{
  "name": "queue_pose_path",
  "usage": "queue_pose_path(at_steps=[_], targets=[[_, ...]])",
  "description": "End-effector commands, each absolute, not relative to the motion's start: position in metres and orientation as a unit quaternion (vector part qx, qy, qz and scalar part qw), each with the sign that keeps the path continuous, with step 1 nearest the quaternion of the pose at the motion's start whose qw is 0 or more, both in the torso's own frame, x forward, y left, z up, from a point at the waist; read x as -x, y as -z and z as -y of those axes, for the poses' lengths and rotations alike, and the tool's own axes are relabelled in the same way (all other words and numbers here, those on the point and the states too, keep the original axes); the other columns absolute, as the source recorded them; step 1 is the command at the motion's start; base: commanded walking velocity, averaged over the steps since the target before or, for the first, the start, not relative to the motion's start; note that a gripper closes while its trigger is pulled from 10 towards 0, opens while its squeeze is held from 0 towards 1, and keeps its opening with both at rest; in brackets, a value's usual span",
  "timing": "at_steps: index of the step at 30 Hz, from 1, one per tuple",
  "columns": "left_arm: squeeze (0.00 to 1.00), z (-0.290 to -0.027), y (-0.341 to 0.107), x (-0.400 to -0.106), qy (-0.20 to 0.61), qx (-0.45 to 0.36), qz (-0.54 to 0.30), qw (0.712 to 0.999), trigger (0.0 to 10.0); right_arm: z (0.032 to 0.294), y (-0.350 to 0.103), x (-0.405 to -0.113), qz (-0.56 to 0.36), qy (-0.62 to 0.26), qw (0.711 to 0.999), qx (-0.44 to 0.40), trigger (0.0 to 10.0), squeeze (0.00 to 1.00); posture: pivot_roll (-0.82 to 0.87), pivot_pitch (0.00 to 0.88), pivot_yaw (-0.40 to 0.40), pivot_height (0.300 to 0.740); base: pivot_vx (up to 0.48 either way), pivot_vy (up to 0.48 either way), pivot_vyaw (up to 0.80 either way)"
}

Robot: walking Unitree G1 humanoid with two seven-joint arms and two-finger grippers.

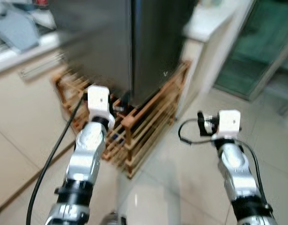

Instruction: Restocking fridge

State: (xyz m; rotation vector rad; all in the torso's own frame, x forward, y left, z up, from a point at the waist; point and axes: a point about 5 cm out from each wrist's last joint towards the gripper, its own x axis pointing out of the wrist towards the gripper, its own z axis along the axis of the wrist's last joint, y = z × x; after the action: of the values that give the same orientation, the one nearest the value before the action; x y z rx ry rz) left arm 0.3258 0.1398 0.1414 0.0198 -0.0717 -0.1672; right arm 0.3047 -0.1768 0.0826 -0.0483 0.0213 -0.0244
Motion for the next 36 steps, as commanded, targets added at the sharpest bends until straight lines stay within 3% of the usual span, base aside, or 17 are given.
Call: queue_pose_path(at_steps=[1, 8, 12, 22, 31, 36], targets=[[0.00, -0.138, -0.144, -0.327, 0.082, -0.012, 0.038, 0.996, 10.0, 0.180, -0.094, -0.309, 0.013, 0.018, 0.999, 0.024, 10.0, 0.00, -0.07, 0.000, 0.000, 0.740, 0.000, 0.000, 0.00], [0.00, -0.144, -0.144, -0.331, 0.060, -0.019, 0.030, 0.998, 10.0, 0.178, -0.104, -0.311, 0.032, 0.018, 0.999, 0.019, 10.0, 0.00, -0.08, 0.000, 0.002, 0.740, 0.000, 0.000, 0.00], [0.00, -0.146, -0.146, -0.331, 0.056, 0.017, 0.040, 0.997, 10.0, 0.174, -0.107, -0.313, 0.036, 0.016, 0.999, 0.017, 10.0, 0.00, -0.09, 0.000, -0.011, 0.740, 0.000, 0.000, 0.00], [0.00, -0.139, -0.179, -0.332, 0.050, 0.031, 0.113, 0.992, 10.0, 0.171, -0.136, -0.321, 0.094, 0.014, 0.995, 0.015, 10.0, 0.00, -0.06, 0.000, -0.037, 0.740, 0.480, 0.000, 0.00], [0.00, -0.129, -0.193, -0.331, 0.077, 0.003, 0.139, 0.987, 10.0, 0.163, -0.159, -0.321, 0.135, 0.015, 0.991, -0.003, 10.0, 0.00, -0.07, 0.000, -0.004, 0.740, 0.480, 0.000, 0.00], [0.00, -0.125, -0.195, -0.332, 0.097, -0.007, 0.136, 0.986, 10.0, 0.163, -0.154, -0.316, 0.127, 0.024, 0.992, -0.005, 10.0, 0.00, -0.07, 0.000, 0.026, 0.740, 0.000, 0.000, 0.00]])
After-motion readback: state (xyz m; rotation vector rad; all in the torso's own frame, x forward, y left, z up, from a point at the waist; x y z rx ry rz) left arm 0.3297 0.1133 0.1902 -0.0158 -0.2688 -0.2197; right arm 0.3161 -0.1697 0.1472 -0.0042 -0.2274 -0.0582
